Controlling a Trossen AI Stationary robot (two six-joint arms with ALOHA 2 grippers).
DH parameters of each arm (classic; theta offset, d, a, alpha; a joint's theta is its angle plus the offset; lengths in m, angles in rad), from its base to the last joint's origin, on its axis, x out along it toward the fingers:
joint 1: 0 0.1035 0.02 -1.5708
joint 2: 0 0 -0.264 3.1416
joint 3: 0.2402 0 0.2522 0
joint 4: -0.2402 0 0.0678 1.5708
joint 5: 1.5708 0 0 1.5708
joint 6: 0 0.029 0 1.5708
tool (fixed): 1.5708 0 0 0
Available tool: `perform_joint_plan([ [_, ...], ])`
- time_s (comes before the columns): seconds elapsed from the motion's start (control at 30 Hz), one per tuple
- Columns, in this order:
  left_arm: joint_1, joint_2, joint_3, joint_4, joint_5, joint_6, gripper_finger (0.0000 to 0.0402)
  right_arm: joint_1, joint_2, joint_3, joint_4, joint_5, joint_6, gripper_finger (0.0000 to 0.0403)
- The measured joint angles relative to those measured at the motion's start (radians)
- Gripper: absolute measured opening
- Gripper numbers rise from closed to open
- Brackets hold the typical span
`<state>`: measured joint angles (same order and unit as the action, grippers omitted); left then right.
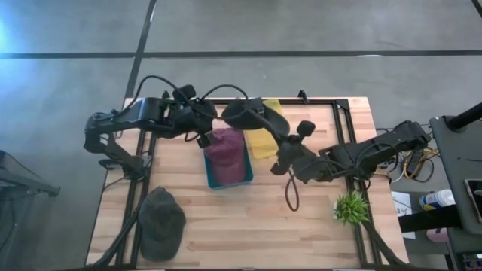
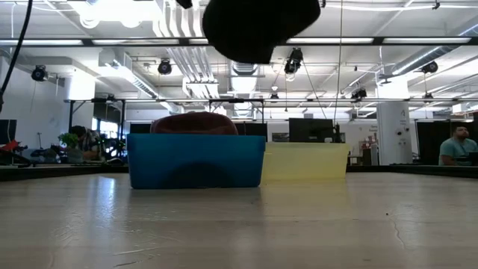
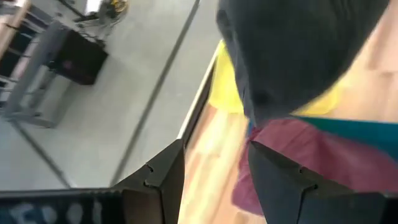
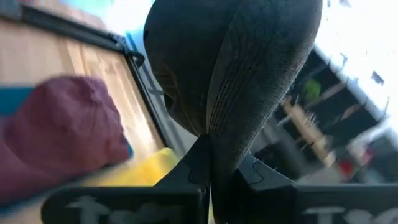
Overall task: Pick & Place hat
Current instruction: Put the black cap into the yellow bin
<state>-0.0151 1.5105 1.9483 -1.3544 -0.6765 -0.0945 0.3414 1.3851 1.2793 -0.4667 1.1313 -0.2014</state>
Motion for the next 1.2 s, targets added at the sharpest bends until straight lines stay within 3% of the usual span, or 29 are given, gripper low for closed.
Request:
perform_joint_plan([
  [0.17, 0.0, 0.0, -0.071, 0.002, -0.084, 0.031, 0.017, -0.031, 0.002, -0.068, 0.0, 0.002, 0.327, 0.0013],
  [0.43, -0.002, -0.003, -0.174, 0.053, -0.092, 0.068, 0.017, -0.044, -0.008, -0.283, 0.136, 0.012, 0.747, 0.0013],
  [0.67, -0.002, -0.003, -0.227, 0.072, -0.09, 0.058, 0.017, -0.091, -0.009, -0.527, 0.298, 0.091, 1.498, 0.0013],
  [0.73, -0.002, -0.004, -0.237, 0.083, -0.08, 0.05, 0.017, -0.109, -0.008, -0.596, 0.389, 0.092, 1.634, 0.0013],
  [0.97, -0.002, -0.004, -0.269, 0.219, -0.015, 0.077, 0.017, -0.224, 0.102, -0.709, 0.917, -0.006, 1.578, 0.0013],
  [1.2, 0.001, -0.004, -0.289, 0.283, 0.002, 0.123, 0.017, -0.291, 0.286, -0.636, 0.96, -0.12, 1.726, 0.0013],
])
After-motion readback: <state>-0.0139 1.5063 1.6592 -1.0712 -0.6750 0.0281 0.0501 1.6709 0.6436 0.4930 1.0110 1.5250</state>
